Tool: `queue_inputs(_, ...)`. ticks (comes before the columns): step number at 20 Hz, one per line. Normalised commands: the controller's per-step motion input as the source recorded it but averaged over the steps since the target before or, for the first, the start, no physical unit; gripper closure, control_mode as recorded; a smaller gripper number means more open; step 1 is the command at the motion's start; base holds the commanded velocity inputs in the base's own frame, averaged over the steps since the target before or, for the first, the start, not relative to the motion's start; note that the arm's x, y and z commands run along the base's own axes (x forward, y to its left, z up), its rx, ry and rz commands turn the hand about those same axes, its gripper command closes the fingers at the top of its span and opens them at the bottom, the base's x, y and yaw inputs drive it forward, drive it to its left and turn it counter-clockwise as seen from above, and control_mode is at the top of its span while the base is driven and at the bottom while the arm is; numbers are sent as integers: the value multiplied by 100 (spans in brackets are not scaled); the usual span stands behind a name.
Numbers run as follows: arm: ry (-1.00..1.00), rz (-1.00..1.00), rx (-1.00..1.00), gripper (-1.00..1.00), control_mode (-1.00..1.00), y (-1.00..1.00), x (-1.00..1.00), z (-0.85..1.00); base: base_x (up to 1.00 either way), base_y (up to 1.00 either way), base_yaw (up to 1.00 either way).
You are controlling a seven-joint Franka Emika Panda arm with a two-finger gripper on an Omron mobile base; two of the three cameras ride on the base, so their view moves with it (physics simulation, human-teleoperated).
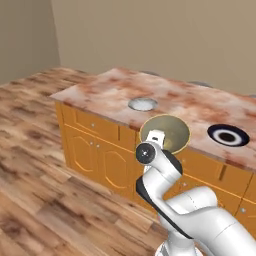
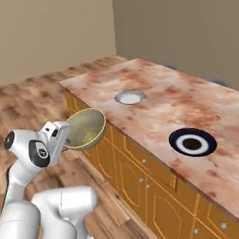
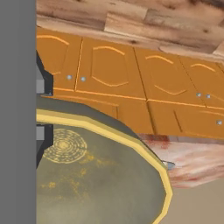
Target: Move the bowls from the cabinet to the plates on the dining table.
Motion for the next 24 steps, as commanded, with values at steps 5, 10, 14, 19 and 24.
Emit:
queue_inputs(5,0,0,0,100,100,0,0,0,20,41,-47)
queue_inputs(10,0,0,0,100,100,0,0,0,16,43,-44)
queue_inputs(14,0,0,0,100,100,0,0,0,21,35,-45)
queue_inputs(19,0,0,0,100,100,0,0,0,20,32,-40)
queue_inputs(24,0,0,0,100,100,0,0,0,64,36,-21)
